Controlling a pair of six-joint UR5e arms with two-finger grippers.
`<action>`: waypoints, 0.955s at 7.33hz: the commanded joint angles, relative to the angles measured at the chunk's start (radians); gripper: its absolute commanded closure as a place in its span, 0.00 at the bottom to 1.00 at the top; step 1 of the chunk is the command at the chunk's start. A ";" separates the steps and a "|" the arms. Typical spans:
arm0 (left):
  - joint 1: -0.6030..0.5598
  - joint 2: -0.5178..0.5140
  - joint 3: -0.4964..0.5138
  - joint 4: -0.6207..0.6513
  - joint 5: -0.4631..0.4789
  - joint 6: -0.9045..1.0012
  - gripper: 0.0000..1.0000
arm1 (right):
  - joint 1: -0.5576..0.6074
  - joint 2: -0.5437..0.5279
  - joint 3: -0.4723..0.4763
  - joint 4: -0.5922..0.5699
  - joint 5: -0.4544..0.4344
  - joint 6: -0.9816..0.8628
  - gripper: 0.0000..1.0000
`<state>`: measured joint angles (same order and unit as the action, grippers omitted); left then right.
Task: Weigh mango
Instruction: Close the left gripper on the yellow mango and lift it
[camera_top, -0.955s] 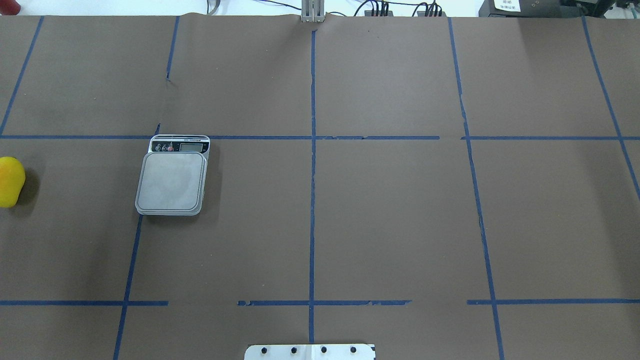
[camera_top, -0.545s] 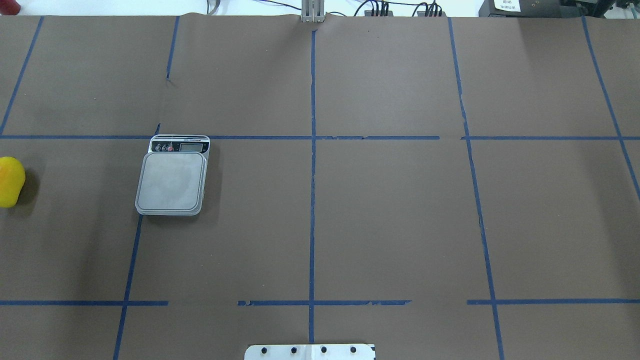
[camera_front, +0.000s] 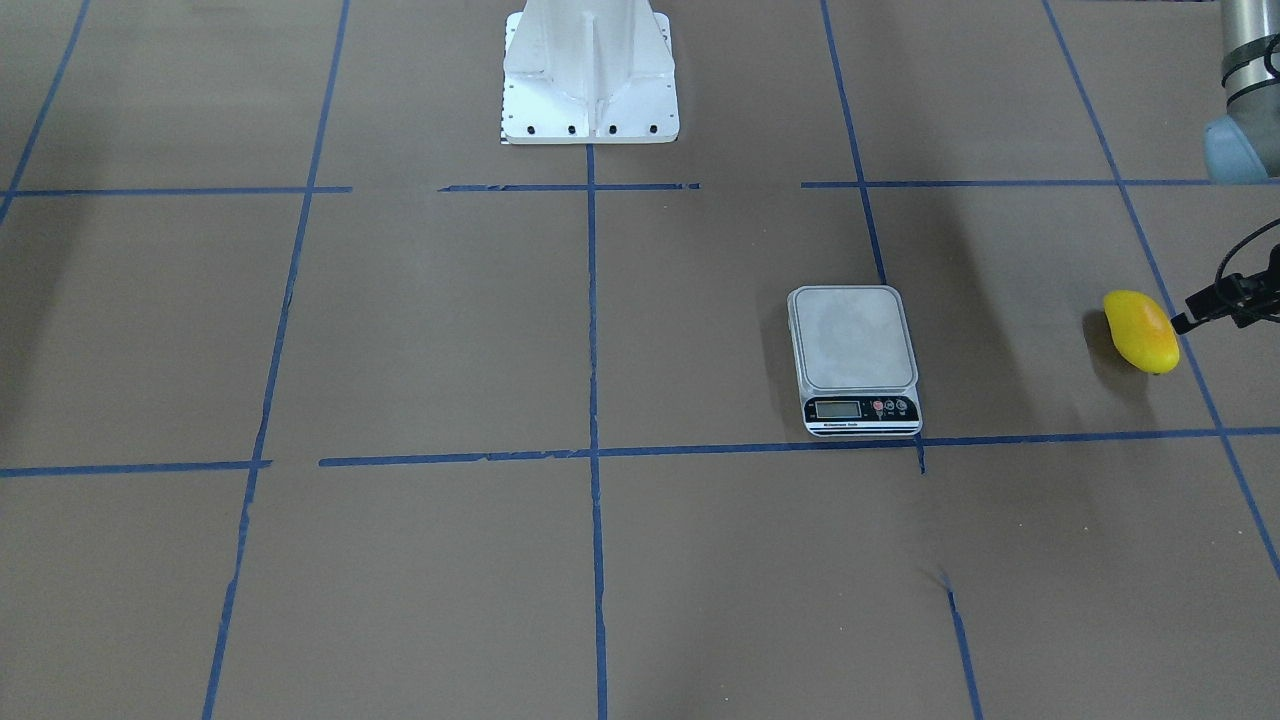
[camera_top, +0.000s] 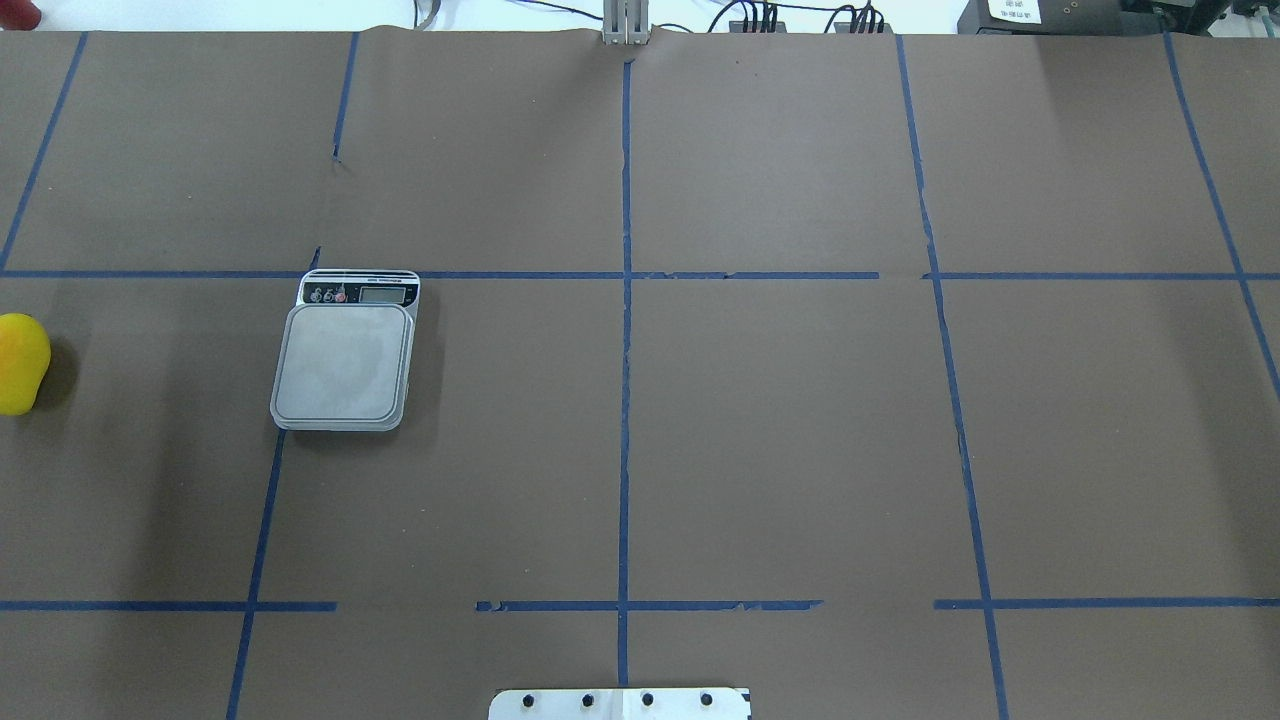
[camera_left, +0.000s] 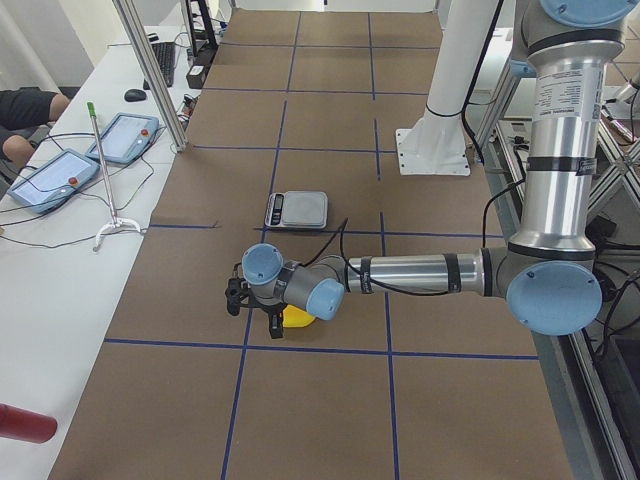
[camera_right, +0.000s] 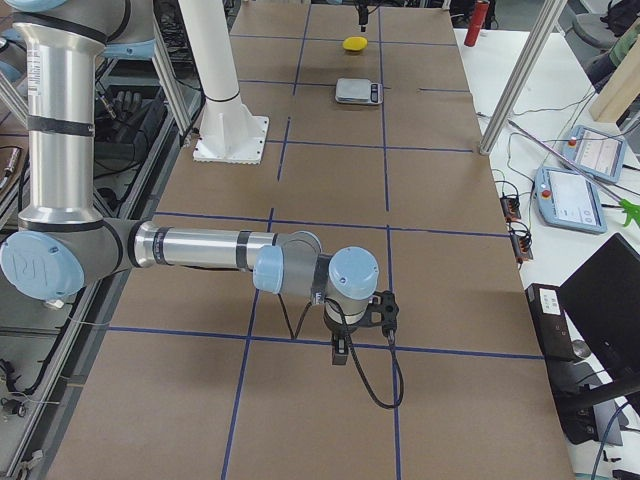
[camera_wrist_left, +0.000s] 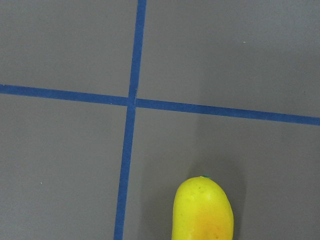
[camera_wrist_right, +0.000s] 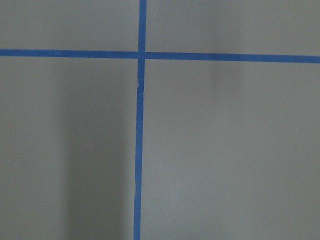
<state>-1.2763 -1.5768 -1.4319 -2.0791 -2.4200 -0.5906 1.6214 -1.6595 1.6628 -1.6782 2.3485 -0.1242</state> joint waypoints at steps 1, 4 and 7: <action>0.054 0.000 0.031 -0.054 0.004 -0.054 0.01 | 0.000 0.000 0.000 0.000 0.000 0.000 0.00; 0.067 0.000 0.084 -0.147 0.093 -0.063 0.01 | 0.000 0.000 0.000 0.000 0.000 0.000 0.00; 0.077 -0.002 0.080 -0.153 0.082 -0.075 0.01 | 0.000 0.000 0.000 0.000 0.000 0.000 0.00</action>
<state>-1.2019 -1.5782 -1.3509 -2.2286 -2.3333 -0.6618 1.6214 -1.6598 1.6629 -1.6782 2.3485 -0.1243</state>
